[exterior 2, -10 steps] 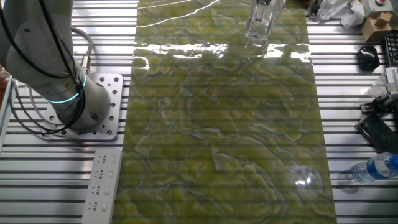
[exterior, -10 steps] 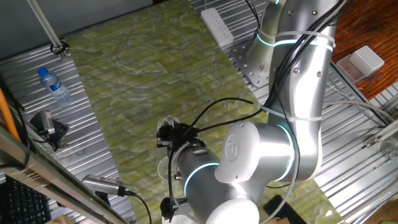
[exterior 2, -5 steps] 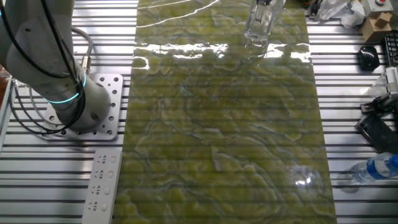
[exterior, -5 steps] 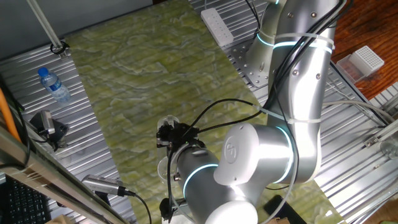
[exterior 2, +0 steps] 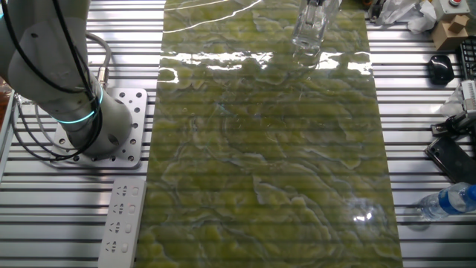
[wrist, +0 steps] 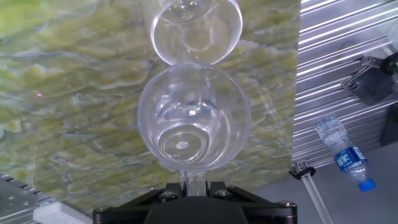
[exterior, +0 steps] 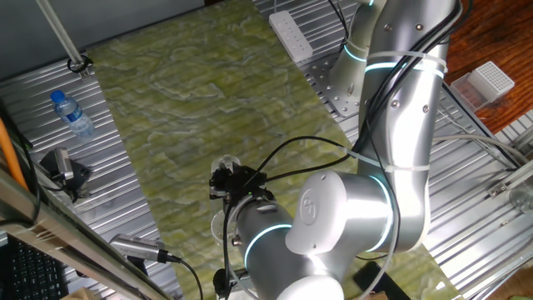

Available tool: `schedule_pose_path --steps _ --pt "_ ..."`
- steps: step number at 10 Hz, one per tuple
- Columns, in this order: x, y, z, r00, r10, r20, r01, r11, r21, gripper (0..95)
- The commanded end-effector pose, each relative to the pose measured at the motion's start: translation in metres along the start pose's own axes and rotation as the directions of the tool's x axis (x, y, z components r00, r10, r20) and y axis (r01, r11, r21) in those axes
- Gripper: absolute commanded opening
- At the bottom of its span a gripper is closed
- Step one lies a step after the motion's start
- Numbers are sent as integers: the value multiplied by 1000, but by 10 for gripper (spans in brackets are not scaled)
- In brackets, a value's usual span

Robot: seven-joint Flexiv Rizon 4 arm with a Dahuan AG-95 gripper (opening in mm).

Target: Pour the water from one cup into another empty cup

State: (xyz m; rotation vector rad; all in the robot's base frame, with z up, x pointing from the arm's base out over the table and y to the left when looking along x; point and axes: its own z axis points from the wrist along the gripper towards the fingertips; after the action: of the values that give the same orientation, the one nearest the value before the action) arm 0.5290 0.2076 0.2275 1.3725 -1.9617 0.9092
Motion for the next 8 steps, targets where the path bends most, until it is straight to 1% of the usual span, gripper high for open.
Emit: schedule_pose_path --steps 1,5,6,8 --pt "0 0 0 1000 2 -2 -2 1000 0 0" --pt "0 0 0 998 47 30 -47 999 -4 0" --pt "0 0 0 997 64 48 -64 998 -7 0" --pt "0 0 0 994 86 72 -86 996 -6 0"
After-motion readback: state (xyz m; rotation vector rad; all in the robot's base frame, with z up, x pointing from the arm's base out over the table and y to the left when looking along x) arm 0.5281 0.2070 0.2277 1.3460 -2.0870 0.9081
